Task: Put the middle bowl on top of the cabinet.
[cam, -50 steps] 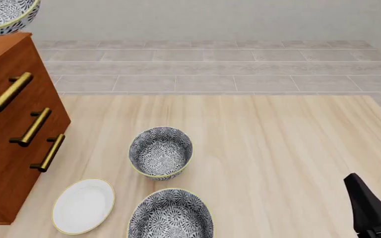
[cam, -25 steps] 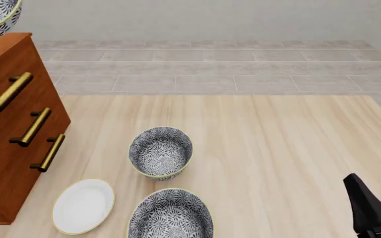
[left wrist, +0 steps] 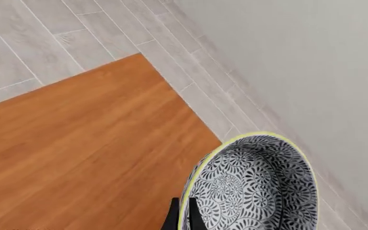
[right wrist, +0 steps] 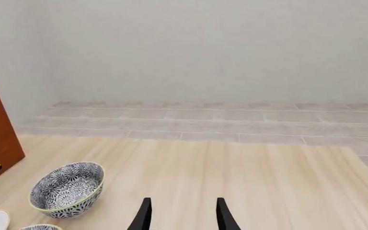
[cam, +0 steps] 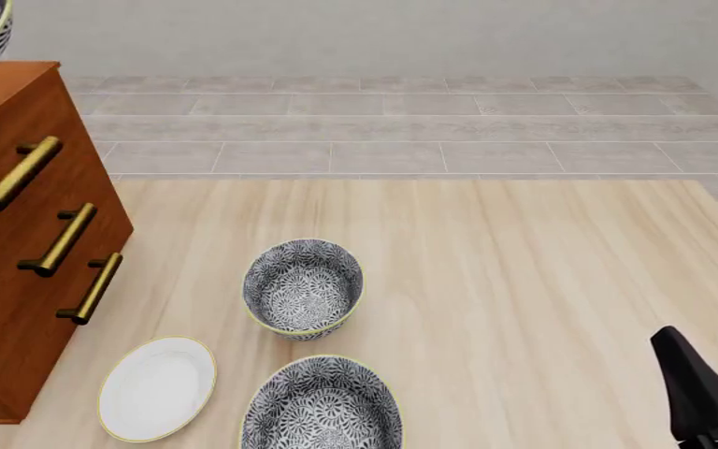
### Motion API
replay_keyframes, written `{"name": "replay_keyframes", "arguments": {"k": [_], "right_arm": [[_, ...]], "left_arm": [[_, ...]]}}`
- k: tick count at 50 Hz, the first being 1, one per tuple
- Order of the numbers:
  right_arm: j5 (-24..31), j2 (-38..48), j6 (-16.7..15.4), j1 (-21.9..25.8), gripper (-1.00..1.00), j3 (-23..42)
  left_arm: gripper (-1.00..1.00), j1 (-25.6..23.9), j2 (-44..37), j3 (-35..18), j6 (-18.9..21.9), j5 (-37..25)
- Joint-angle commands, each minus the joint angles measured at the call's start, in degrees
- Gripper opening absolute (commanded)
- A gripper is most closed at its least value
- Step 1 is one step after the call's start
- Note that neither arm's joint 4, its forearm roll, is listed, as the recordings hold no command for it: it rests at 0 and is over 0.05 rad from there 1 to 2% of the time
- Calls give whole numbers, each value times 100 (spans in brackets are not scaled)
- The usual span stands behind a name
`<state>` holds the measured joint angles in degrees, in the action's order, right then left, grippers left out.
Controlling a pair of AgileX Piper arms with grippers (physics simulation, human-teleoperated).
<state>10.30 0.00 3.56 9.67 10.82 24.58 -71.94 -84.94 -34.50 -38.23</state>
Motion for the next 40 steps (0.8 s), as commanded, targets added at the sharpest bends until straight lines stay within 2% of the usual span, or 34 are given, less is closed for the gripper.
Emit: {"name": "replay_keyframes", "arguments": {"k": [1, 4, 21, 28, 40], "right_arm": [[-131, 1, -2, 7, 100, -155], [-90, 1, 6, -15, 100, -99], [-232, 0, -20, -9, 100, -244], [-93, 1, -7, -1, 100, -96], [33, 0, 2, -17, 100, 26]], "left_arm": [[-100, 130, -37, 6, -181, 38], [-100, 165, -55, 76, -305, 72], [-100, 291, -135, 143, -427, 54], [-100, 531, -195, 168, -442, 65], [-100, 623, -315, 236, -559, 119]]}}
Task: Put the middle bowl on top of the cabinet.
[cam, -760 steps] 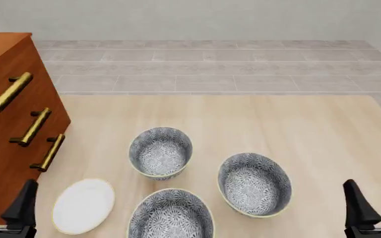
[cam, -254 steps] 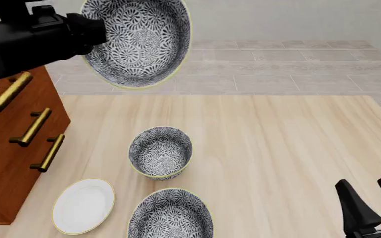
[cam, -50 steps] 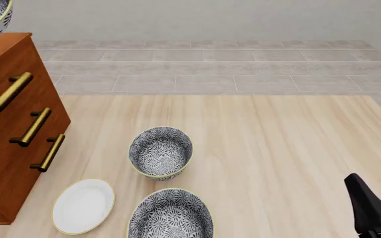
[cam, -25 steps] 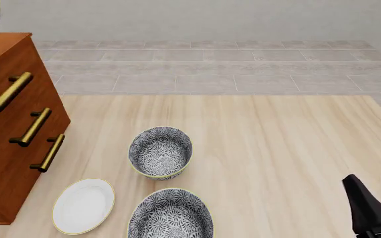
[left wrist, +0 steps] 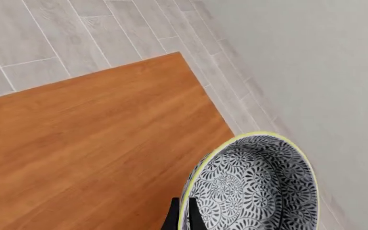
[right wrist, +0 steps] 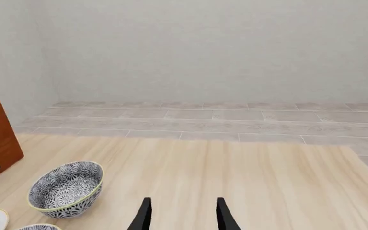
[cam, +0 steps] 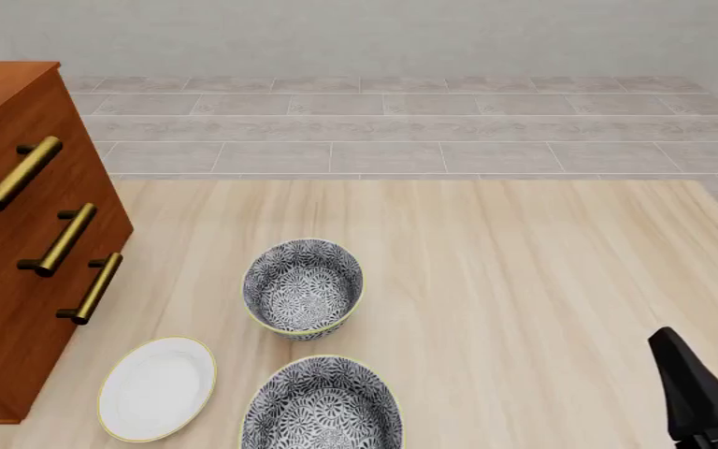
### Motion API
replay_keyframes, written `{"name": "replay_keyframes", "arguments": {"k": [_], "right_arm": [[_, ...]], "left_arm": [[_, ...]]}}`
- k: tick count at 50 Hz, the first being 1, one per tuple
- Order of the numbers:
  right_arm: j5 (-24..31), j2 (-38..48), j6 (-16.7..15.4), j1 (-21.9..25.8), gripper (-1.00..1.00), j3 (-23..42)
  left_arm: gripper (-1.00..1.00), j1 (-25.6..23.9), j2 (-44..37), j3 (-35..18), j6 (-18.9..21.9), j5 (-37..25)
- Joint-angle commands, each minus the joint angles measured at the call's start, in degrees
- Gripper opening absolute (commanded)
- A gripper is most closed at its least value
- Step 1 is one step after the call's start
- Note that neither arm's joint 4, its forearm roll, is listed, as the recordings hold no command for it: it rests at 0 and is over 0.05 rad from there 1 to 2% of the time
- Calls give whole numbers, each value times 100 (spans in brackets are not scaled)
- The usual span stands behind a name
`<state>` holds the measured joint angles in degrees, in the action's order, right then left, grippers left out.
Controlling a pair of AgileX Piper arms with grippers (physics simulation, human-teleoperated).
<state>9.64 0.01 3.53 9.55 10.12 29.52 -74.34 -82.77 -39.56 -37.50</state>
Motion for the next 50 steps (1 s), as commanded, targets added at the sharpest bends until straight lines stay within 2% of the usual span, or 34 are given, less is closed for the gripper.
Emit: {"name": "replay_keyframes", "arguments": {"k": [1, 19, 29, 33, 42, 50], "right_arm": [[41, 0, 6, -18, 100, 29], [-207, 0, 14, -32, 100, -235], [-103, 0, 12, -4, 100, -126], [99, 0, 25, -8, 100, 91], [-75, 0, 13, -40, 100, -99], [132, 0, 18, -39, 100, 123]], "left_arm": [[-100, 144, -103, 17, -64, 45], [-100, 372, -341, 91, -106, 149], [-100, 436, -373, 154, -92, 185], [-100, 465, -440, 190, -121, 231], [-100, 540, -535, 291, -99, 356], [-100, 523, -545, 348, -150, 410]]}}
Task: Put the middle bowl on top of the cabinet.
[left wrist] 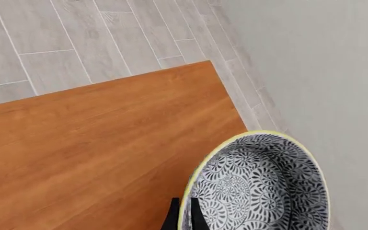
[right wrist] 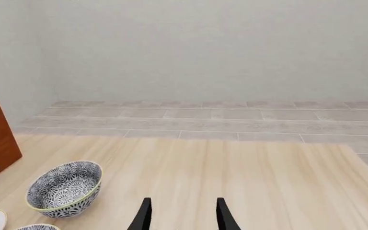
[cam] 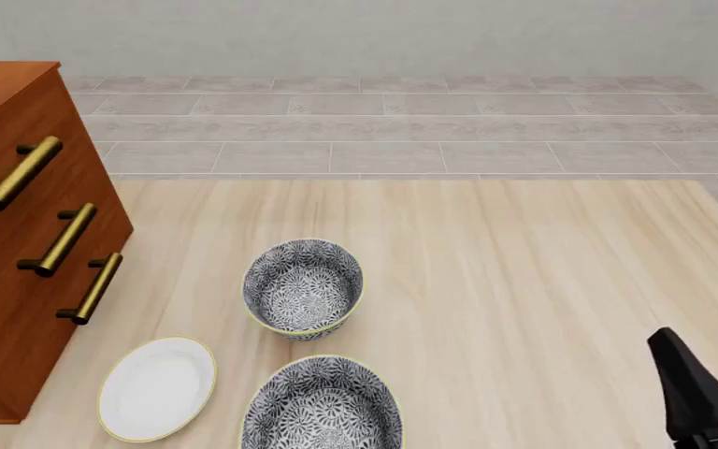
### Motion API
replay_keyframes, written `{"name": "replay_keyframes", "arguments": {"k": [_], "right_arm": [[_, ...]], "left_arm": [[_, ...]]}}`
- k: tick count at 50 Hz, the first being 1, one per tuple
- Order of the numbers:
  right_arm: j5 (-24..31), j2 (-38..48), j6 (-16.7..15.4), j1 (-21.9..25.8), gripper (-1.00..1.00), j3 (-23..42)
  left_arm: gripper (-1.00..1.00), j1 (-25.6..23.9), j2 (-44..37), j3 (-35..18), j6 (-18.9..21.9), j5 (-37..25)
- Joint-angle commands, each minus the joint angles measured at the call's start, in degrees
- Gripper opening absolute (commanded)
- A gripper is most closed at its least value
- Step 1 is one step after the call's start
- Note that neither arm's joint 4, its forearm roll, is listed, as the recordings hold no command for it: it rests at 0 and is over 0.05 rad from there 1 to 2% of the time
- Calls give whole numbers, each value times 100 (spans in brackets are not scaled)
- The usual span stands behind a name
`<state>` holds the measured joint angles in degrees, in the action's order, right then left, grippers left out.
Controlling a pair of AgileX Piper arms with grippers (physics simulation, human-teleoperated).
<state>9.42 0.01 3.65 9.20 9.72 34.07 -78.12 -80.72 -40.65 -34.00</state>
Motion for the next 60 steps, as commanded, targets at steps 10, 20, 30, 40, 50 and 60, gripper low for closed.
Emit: {"name": "replay_keyframes", "arguments": {"k": [10, 20, 30, 40, 50, 60], "right_arm": [[-46, 0, -11, -14, 100, -51], [-131, 0, -22, -11, 100, -149], [-87, 1, -28, -11, 100, -99], [-121, 0, -12, -4, 100, -128], [17, 0, -8, -9, 100, 26], [52, 0, -9, -36, 100, 48]], "left_arm": [[-100, -44, -116, 253, -112, 175], [100, -99, -43, 290, -171, 264], [100, -189, 132, 228, -192, 246], [100, -260, 281, 189, -262, 233], [100, -319, 413, 167, -271, 223], [100, -371, 556, 185, -295, 228]]}}
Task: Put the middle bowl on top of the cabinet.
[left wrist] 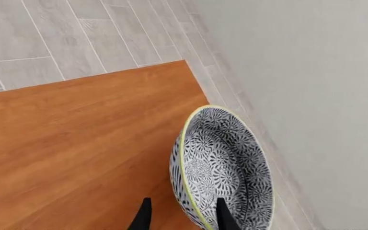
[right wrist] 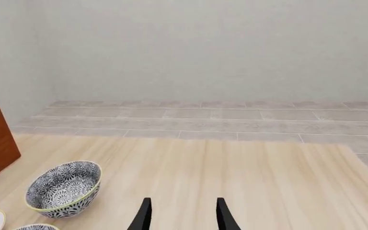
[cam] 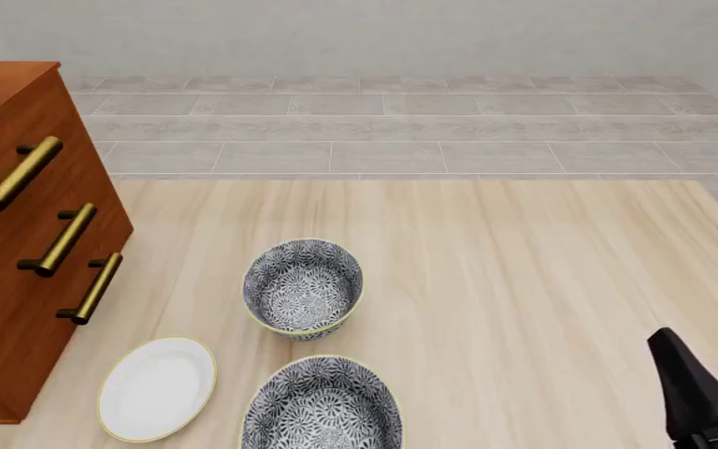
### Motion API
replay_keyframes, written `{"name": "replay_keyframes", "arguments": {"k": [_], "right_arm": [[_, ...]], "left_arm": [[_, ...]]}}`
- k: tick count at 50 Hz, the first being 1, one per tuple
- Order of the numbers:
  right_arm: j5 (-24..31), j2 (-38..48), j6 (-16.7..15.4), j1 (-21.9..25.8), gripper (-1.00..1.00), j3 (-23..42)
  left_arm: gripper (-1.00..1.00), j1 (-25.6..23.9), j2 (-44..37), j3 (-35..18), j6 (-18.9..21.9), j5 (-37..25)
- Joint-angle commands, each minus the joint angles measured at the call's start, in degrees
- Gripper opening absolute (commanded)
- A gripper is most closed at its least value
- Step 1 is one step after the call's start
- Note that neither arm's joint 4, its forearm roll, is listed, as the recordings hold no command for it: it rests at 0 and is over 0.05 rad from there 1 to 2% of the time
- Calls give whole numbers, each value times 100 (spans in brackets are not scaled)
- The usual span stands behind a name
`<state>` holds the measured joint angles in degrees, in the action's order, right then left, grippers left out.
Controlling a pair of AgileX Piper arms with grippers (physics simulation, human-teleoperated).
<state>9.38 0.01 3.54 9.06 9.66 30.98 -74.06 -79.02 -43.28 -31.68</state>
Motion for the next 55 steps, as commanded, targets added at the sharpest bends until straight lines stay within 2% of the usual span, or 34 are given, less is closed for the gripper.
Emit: {"name": "replay_keyframes", "arguments": {"k": [1, 21, 31, 55], "right_arm": [[32, 0, 3, -21, 100, 25], [244, -1, -9, -18, 100, 236], [-58, 0, -36, -34, 100, -84], [-225, 4, -64, -28, 100, -219]], "left_arm": [[100, -66, 163, 18, -27, -1], [100, -178, 453, 117, -71, 26], [100, -259, 761, 227, -96, -9], [100, -317, 1398, 560, -180, 66]]}}
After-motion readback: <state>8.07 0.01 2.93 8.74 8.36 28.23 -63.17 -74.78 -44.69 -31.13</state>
